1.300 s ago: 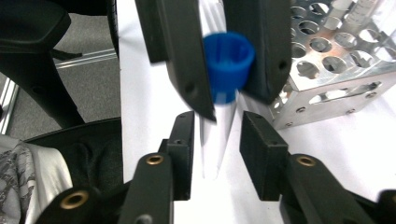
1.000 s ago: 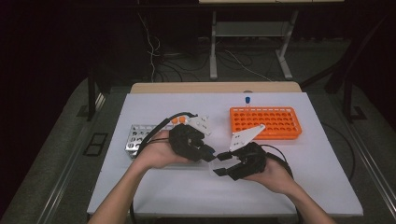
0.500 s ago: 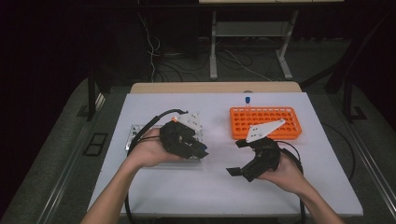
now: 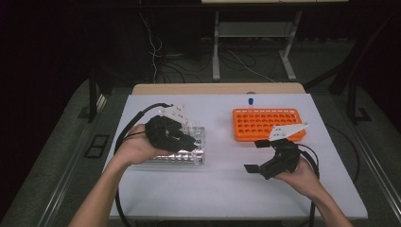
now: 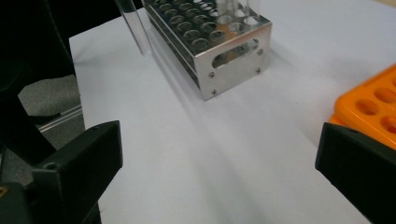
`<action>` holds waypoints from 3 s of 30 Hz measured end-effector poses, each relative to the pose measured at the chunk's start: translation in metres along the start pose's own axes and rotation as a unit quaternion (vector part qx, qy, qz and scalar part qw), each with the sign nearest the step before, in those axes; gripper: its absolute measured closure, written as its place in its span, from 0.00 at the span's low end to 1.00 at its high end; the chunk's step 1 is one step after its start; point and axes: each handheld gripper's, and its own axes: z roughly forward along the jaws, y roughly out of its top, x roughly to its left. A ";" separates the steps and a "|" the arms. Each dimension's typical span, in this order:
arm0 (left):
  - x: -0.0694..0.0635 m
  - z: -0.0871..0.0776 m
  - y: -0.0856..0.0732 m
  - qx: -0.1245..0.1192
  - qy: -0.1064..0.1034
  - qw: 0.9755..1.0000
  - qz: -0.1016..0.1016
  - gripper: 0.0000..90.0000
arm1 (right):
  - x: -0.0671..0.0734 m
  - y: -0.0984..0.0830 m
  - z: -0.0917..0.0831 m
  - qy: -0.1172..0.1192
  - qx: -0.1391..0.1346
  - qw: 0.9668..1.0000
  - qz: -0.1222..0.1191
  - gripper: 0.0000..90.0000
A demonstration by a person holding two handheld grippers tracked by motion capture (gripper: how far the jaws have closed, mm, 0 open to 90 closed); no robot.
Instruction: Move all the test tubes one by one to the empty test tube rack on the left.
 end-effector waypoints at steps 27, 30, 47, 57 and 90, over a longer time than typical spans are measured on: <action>0.069 -0.041 -0.038 -0.024 0.079 0.993 -0.089 0.82 | -0.032 -0.007 -0.010 -0.013 -0.010 0.999 0.031 0.00; 0.075 -0.042 -0.041 -0.026 0.082 0.992 -0.092 0.82 | -0.035 -0.007 -0.011 -0.017 -0.012 0.999 0.032 0.00; 0.107 -0.033 -0.045 -0.031 0.103 0.987 -0.117 0.83 | -0.046 -0.002 -0.011 -0.032 0.001 0.999 0.036 0.00; 0.121 -0.019 -0.048 -0.019 0.095 0.987 -0.129 0.82 | -0.043 0.000 -0.006 -0.031 0.012 0.999 0.026 0.00; 0.112 -0.005 -0.057 -0.020 0.087 0.982 -0.167 0.48 | -0.059 0.005 -0.006 -0.039 0.010 0.999 0.035 0.00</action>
